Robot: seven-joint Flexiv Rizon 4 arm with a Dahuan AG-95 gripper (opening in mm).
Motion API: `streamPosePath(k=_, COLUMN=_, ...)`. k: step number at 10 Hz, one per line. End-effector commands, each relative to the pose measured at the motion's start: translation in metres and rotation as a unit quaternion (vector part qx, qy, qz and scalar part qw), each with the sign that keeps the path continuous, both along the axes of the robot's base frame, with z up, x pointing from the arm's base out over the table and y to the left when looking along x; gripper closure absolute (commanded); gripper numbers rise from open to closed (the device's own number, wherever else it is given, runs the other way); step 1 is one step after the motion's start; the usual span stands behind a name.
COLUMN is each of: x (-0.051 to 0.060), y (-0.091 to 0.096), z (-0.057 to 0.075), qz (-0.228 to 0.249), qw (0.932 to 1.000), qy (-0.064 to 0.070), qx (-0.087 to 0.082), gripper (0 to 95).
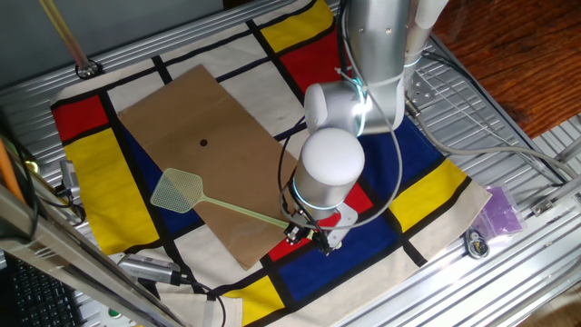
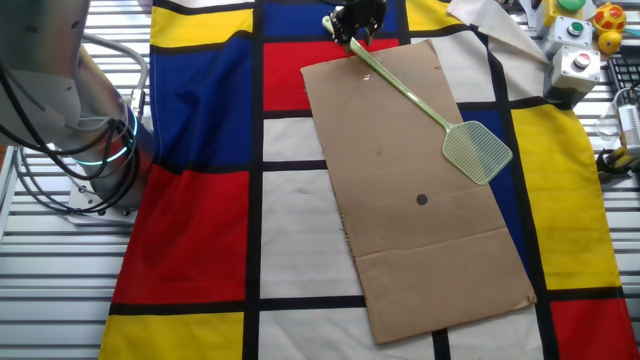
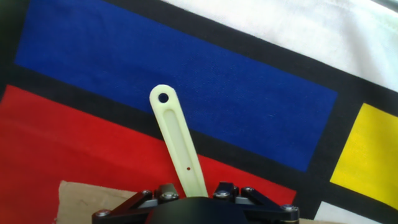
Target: Swat with a flyswatter
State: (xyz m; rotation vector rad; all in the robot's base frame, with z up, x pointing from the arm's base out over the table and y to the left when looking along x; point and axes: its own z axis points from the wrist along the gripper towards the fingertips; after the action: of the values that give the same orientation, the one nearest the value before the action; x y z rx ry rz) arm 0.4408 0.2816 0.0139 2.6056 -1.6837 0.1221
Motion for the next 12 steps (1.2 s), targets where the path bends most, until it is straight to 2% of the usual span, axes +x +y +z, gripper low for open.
streamPosePath(k=1, x=0.0, y=-0.001, z=-0.002, qz=0.001, qw=1.0, qy=-0.001, qx=0.0, gripper=57.0)
streamPosePath(k=2, x=0.0, y=-0.001, z=-0.004, qz=0.001, qw=1.0, qy=-0.002, qx=0.001, gripper=57.0)
streamPosePath(k=3, x=0.0, y=-0.001, z=-0.004, qz=-0.01, qw=0.9999, qy=-0.004, qx=0.001, gripper=95.0)
streamPosePath(k=6, x=0.0, y=-0.001, z=-0.003, qz=-0.03, qw=0.9995, qy=-0.006, qx=0.001, gripper=95.0)
streamPosePath(k=9, x=-0.001, y=0.0, z=0.002, qz=-0.047, qw=0.9988, qy=-0.007, qx=-0.013, gripper=95.0)
streamPosePath(k=10, x=-0.002, y=0.001, z=0.006, qz=-0.046, qw=0.9984, qy=-0.008, qx=-0.03, gripper=95.0)
streamPosePath(k=12, x=-0.004, y=0.002, z=0.013, qz=-0.05, qw=0.9973, qy=-0.009, qx=-0.053, gripper=95.0)
